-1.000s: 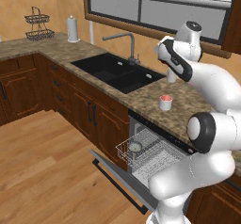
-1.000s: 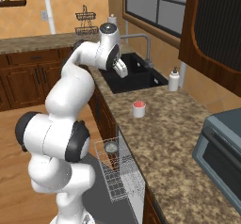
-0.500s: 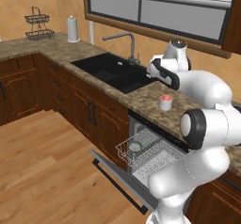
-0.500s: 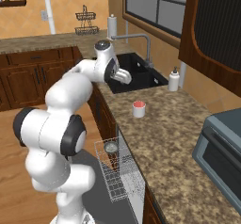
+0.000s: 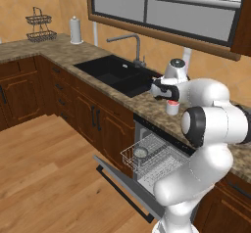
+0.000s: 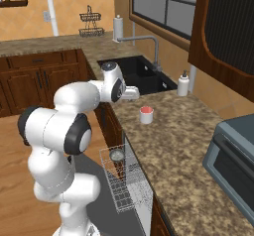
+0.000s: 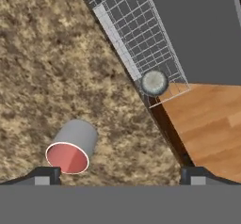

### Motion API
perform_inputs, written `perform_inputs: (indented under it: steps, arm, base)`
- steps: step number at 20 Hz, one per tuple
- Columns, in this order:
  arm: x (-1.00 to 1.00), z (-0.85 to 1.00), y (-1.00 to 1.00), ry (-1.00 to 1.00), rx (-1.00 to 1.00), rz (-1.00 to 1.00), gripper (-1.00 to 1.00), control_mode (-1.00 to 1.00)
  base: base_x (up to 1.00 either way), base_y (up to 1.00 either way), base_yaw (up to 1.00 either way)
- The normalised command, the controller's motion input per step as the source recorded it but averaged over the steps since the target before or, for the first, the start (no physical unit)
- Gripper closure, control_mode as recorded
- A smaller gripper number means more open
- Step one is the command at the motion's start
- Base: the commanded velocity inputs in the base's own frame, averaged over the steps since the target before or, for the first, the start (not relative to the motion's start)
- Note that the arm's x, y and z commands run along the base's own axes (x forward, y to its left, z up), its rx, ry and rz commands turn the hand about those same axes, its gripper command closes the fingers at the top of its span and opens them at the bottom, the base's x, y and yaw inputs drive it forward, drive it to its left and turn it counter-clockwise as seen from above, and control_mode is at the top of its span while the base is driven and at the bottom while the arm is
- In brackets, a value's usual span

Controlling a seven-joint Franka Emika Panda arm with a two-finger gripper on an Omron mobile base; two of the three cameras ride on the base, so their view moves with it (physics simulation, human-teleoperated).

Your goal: Pick up the cup and bowl from the counter, place them in the dishwasher, and close the dishwasher door.

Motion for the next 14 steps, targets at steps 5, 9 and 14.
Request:
perform_inputs:
  steps: [5,9,14]
  arm:
    - [0.3,-0.41,-0.09,0.19,-0.16,0.2,-1.0,-1.0]
    - [0.26,-0.16,-0.24,0.23,-0.12,0.13,-1.0,-1.0]
    - [0.25,-0.24,-0.19,0.23,-0.1,0.12,-1.0,-1.0]
  base:
    - [0.0,0.0,0.0]
    - [0.0,0.0,0.0]
    - [0.0,0.0,0.0]
